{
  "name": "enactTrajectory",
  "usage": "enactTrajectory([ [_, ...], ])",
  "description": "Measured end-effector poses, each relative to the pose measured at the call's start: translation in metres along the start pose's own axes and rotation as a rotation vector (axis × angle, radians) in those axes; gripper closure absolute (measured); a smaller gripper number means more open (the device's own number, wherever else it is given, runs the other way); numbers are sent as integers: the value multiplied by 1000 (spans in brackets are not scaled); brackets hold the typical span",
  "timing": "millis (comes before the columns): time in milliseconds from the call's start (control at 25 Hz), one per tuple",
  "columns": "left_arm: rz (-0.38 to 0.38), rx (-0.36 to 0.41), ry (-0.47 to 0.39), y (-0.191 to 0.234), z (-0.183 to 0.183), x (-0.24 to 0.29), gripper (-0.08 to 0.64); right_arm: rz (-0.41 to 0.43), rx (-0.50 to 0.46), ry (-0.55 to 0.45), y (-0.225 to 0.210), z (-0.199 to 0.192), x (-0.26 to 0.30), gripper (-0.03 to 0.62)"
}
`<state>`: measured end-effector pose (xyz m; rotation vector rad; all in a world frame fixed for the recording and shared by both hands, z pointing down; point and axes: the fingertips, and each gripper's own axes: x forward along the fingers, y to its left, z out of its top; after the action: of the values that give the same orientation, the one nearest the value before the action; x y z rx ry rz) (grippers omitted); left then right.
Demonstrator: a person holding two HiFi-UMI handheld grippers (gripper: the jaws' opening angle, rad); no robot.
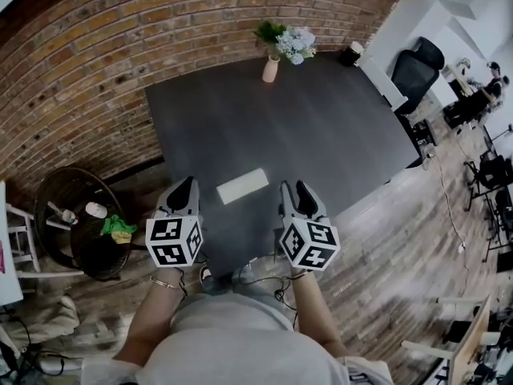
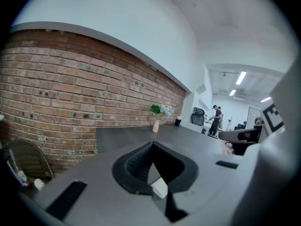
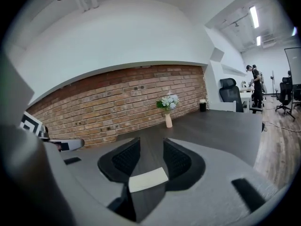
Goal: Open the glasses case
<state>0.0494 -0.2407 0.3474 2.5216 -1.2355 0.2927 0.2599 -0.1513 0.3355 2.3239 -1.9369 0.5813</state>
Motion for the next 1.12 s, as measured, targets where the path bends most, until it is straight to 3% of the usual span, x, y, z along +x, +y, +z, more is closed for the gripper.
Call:
enactTrajectory([
  [200,33,-24,-6,0,0,8,561,38,-14,31,-4,-2,14,434],
  [400,78,-62,40,1,-25,17,561,68,-24,89,-15,-18,28,434],
  [640,99,-95,132,-1,-79,30,561,79,-37,191,-34,-64,45,434],
  [1120,44,-153,294,-19,-183,60,561,98,-69,342,-53,-148,79,434],
])
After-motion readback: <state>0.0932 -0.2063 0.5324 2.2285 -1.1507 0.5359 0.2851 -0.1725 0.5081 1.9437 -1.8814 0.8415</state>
